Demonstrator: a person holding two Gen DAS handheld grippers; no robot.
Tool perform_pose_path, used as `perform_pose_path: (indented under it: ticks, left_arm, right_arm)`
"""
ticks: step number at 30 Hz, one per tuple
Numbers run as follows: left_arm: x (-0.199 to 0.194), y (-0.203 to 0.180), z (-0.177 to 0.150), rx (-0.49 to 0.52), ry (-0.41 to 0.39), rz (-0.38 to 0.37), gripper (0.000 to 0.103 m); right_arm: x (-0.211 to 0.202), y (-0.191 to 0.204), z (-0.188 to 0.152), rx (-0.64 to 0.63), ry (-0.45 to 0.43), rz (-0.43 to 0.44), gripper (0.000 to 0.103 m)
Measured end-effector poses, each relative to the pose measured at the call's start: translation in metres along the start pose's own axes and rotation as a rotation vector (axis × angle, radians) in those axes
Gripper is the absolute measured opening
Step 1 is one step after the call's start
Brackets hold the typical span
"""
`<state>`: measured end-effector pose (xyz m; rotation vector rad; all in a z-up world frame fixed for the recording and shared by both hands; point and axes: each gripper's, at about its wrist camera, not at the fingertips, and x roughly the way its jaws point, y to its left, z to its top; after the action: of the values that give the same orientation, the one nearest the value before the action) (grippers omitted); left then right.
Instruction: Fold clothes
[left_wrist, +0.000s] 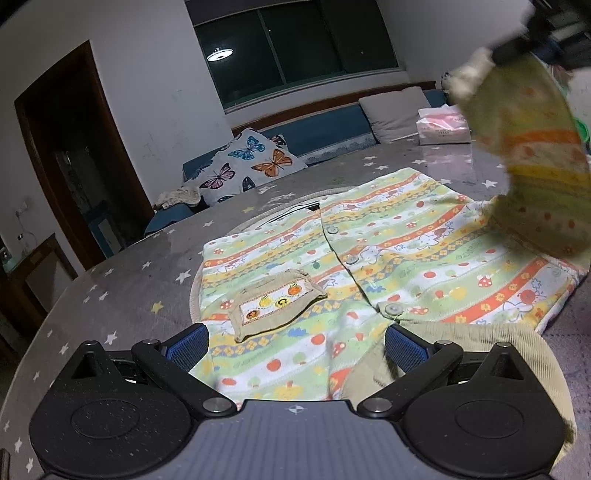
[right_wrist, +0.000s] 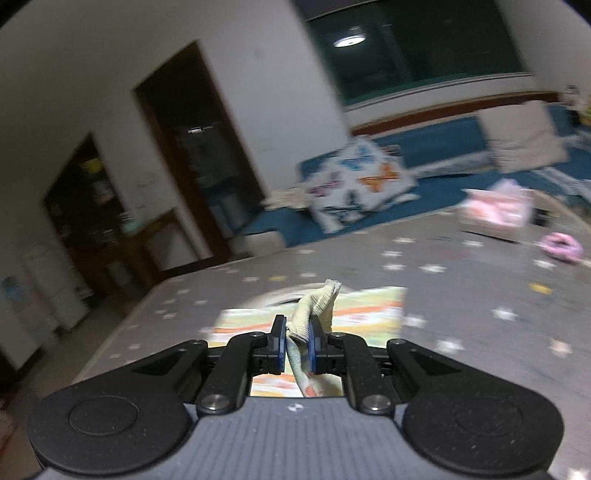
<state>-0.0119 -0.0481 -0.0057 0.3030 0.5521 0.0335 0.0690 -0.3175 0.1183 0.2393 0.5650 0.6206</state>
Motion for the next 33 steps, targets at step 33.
perform_pose_path:
  ticks: [33]
  left_arm:
    - [-0.027,0.054,0.0,-0.133,-0.029,0.016,0.091]
  right_arm:
    - [0.061,0.023,-0.08,-0.229,0.376,-0.059,0.029]
